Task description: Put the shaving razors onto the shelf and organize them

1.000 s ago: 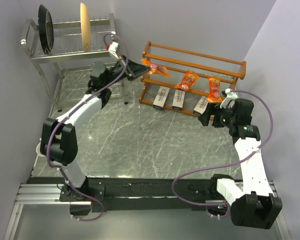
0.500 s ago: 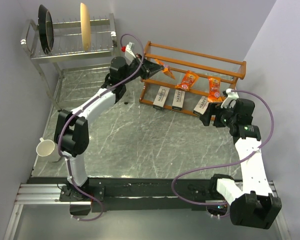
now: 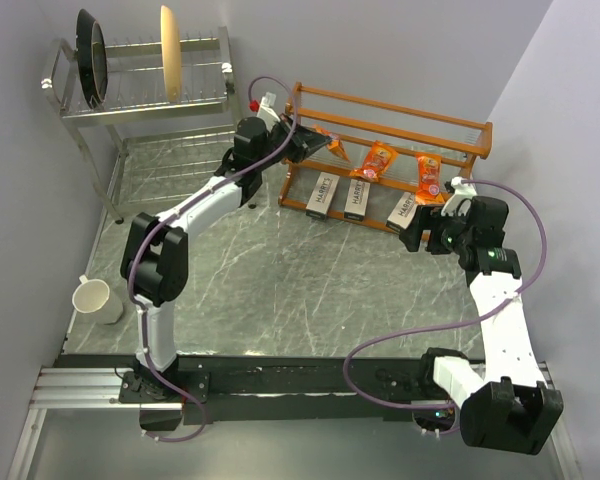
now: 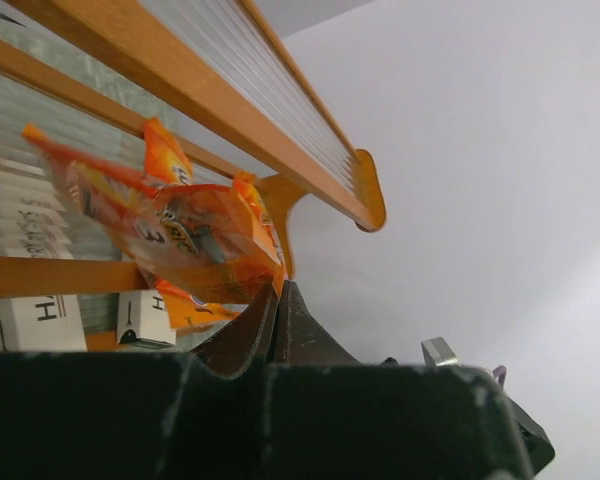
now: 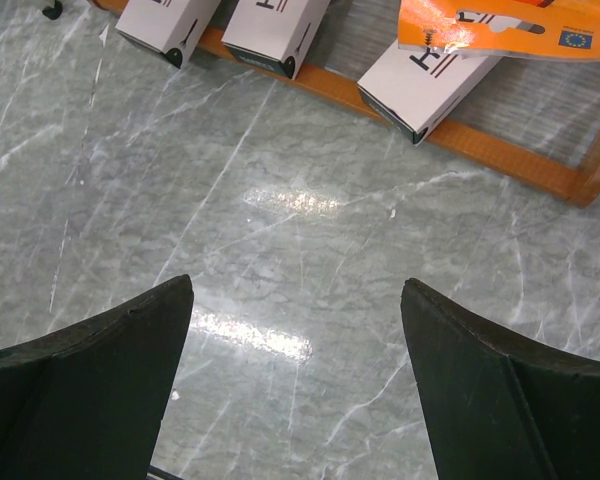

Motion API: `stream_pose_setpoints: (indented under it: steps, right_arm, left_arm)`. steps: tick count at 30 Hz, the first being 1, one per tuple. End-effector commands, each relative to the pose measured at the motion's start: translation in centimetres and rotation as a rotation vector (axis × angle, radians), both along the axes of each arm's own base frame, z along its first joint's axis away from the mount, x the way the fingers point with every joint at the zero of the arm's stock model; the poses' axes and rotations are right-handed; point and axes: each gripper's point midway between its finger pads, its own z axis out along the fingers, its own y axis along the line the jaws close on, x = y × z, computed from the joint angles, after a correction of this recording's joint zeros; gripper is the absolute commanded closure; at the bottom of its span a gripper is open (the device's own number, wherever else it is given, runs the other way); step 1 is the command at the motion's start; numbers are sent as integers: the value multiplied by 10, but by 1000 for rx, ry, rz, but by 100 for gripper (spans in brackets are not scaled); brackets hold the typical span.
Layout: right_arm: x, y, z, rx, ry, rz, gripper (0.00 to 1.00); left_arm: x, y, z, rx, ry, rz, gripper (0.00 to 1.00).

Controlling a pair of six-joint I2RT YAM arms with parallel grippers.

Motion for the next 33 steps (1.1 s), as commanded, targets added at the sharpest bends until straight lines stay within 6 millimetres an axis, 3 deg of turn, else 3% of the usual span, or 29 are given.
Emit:
stream_pose_setpoints:
  steps: [1, 8, 14, 15, 18, 26, 33]
  right_arm:
    - [8, -3, 14, 2, -46, -5, 8]
    - [9, -4, 10, 0, -41, -5, 8]
    - [8, -2, 5, 13, -33, -2, 8]
    - [8, -2, 6, 11, -39, -3, 8]
    - [8, -3, 6, 6, -39, -9, 8]
    - [7, -3, 2, 10, -31, -9, 8]
    - [9, -6, 4, 7, -30, -18, 8]
  left_arm:
    - [7, 3, 25, -6, -75, 40, 99]
    - [2, 23, 3, 57, 21, 86, 99]
    - [-3, 38, -47, 122, 241, 184, 99]
    - [-6, 42, -63, 144, 295, 198, 99]
    - [-9, 46, -76, 146, 355, 220, 99]
    - [-1, 56, -99, 151, 512, 334, 99]
    - [7, 34, -77, 48, 497, 273, 99]
